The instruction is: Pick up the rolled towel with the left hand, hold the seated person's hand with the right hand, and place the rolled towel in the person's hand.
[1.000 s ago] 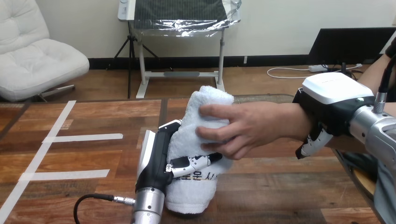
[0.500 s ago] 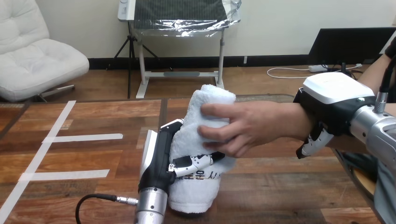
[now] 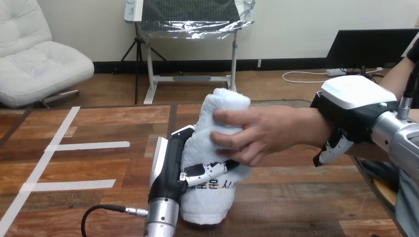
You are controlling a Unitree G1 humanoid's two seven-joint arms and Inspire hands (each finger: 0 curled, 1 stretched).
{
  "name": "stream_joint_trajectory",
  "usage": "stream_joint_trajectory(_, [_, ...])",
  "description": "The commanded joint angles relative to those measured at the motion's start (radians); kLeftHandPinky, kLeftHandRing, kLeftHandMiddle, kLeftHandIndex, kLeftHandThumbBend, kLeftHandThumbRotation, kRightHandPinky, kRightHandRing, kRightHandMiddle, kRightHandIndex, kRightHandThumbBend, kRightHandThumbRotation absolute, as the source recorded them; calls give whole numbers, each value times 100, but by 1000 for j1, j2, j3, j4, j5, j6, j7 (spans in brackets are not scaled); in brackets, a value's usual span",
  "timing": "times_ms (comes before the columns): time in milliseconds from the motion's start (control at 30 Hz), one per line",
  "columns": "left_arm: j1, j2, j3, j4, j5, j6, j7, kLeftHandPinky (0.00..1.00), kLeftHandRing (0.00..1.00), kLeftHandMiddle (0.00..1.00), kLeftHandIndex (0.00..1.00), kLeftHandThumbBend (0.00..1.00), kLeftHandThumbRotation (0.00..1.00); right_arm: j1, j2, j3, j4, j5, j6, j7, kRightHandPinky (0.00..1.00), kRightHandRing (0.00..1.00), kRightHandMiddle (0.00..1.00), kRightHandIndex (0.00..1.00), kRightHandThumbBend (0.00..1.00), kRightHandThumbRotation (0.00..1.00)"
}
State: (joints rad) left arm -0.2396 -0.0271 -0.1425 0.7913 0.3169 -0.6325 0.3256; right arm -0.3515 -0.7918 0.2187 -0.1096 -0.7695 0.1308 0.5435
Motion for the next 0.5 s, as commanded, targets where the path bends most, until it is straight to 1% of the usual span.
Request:
stream_joint_trajectory(0, [-80,-1,0,16,6,-39,23,30,37,43,51,60,5,-39,-15,-74,0,15,0,-51,14,21,29,34,75,0])
stream_joint_trajectory(100, [-100,-12,-5,46,19,-66,49,30,37,43,51,60,6,-36,-15,-78,-1,24,-3,-51,14,21,29,34,75,0])
stream_joint_trajectory(200, [-109,-29,-6,54,8,-63,42,30,37,43,51,61,6,-35,-16,-77,-2,21,-1,-50,14,21,29,34,75,0])
stream_joint_trajectory(300, [-117,-38,-15,55,15,-56,46,30,37,43,51,60,7,-36,-10,-78,-2,19,13,-39,14,21,29,34,75,0])
stream_joint_trajectory(400, [-119,-51,-19,49,9,-42,34,30,37,44,51,60,8,-30,-10,-84,-3,26,2,-46,14,21,29,35,75,0])
stream_joint_trajectory(467, [-124,-57,-23,51,11,-48,33,30,38,44,51,59,8,-30,-9,-83,-4,24,5,-44,14,21,29,35,75,0])
